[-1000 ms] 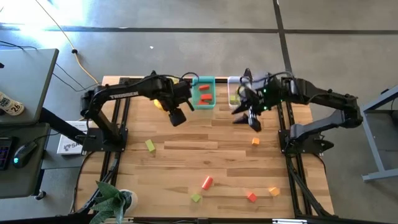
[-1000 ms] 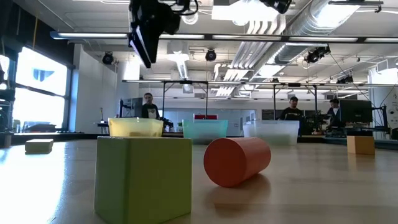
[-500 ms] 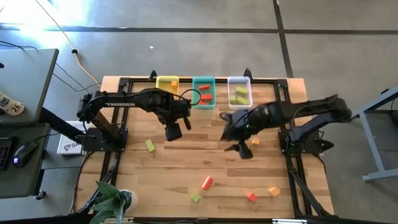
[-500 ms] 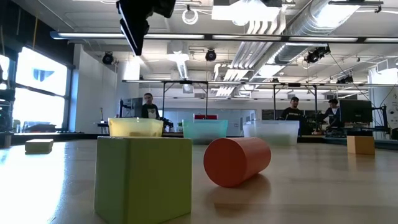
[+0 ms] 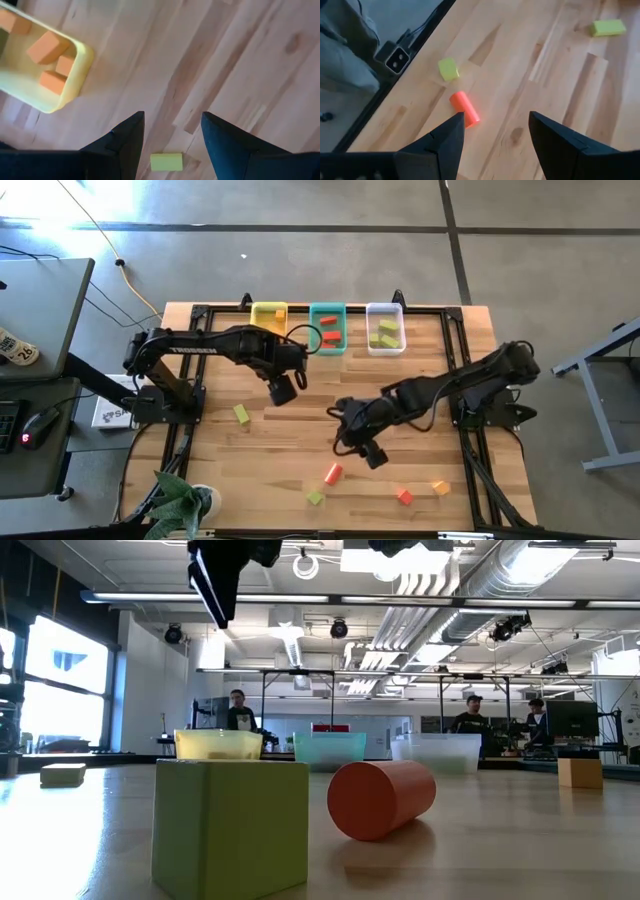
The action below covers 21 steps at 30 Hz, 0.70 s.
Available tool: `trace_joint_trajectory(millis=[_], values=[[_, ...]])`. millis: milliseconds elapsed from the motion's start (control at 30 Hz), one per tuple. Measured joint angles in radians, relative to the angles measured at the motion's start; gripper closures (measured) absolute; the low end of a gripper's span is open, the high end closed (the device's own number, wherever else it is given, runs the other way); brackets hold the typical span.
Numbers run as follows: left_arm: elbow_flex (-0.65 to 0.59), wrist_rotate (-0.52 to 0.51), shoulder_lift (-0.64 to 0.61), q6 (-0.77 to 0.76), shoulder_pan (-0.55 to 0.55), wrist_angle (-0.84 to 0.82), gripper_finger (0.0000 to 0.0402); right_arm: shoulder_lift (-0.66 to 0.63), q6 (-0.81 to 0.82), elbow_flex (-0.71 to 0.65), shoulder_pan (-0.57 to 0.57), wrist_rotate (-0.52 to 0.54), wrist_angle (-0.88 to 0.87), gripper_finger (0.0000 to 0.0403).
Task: Sort & place blocks by color
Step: Put the orange block into the green bin
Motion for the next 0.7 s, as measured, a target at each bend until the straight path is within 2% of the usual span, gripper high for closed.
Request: trace_joint_trajectory(millis=[433,700], values=[[0.0,-0.074,0.0,-0.226,0.032,0.006,0.0216,0.131,-0.184,0.0,0.077,0.004,0.055,0.0194],[0.0,-0.074,0.0,-0.259,0.031,0.009,0.0216,0.209,-0.244,0.0,0.089,0.008,0.09,0.0194]])
